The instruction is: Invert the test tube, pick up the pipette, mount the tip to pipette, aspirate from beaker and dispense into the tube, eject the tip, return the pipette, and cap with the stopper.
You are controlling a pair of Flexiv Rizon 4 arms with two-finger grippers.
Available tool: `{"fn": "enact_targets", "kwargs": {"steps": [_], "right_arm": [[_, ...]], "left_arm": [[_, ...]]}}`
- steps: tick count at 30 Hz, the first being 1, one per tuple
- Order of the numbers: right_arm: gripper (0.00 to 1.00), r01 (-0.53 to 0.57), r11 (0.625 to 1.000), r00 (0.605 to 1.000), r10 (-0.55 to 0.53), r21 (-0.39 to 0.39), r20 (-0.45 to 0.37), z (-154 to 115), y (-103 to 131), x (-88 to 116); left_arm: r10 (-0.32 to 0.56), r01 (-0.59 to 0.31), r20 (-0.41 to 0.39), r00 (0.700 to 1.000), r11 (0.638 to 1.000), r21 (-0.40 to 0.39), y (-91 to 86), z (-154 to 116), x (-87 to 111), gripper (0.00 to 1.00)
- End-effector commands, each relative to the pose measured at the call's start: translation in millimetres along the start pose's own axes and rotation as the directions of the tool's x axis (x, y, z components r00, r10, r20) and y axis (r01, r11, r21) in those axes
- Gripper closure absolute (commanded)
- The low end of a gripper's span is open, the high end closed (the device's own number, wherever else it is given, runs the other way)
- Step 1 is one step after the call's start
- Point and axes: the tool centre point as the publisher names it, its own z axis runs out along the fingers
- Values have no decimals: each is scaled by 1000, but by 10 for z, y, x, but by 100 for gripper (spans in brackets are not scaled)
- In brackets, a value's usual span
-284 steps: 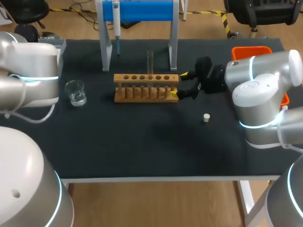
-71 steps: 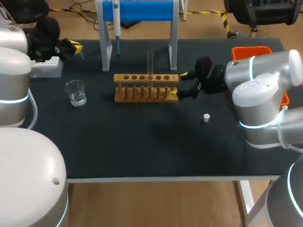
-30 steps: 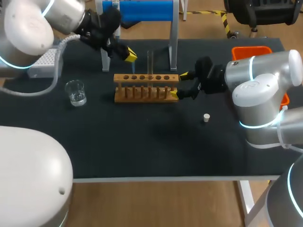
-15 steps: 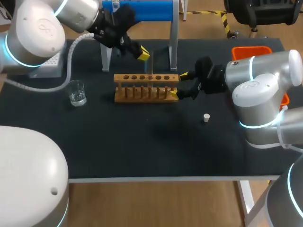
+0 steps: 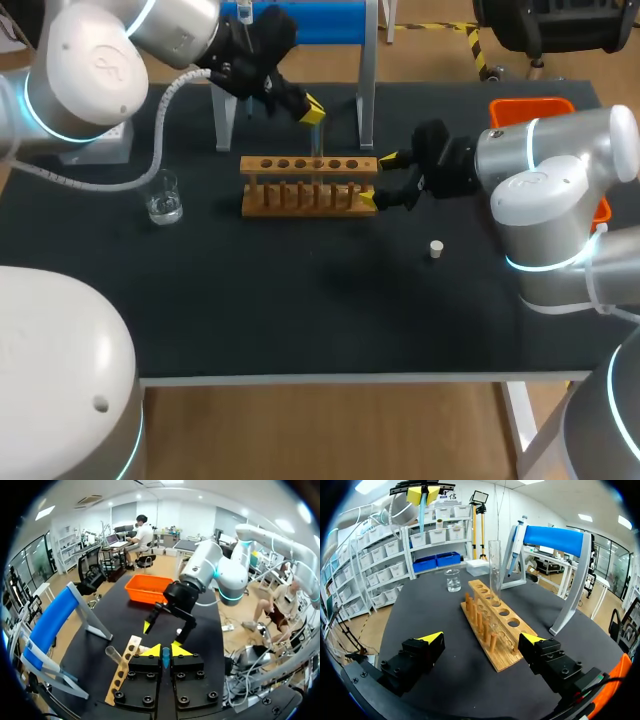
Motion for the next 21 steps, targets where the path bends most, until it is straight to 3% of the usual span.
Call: {"fn": "enact_targets", "kwargs": {"steps": [1, 16, 21], "right_arm": [[0, 0, 1000, 1000, 0, 1, -2, -9, 1, -2], [0, 0, 1000, 1000, 0, 1, -2, -9, 1, -2], [0, -37, 997, 999, 36, -61, -17, -272, 33, 54]], "left_arm": [[0, 0, 4, 1000, 1000, 2, 9, -9, 31, 100], [0, 0, 4, 1000, 1000, 2, 9, -9, 31, 100], [0, 0, 4, 1000, 1000, 2, 9, -9, 31, 100]]}}
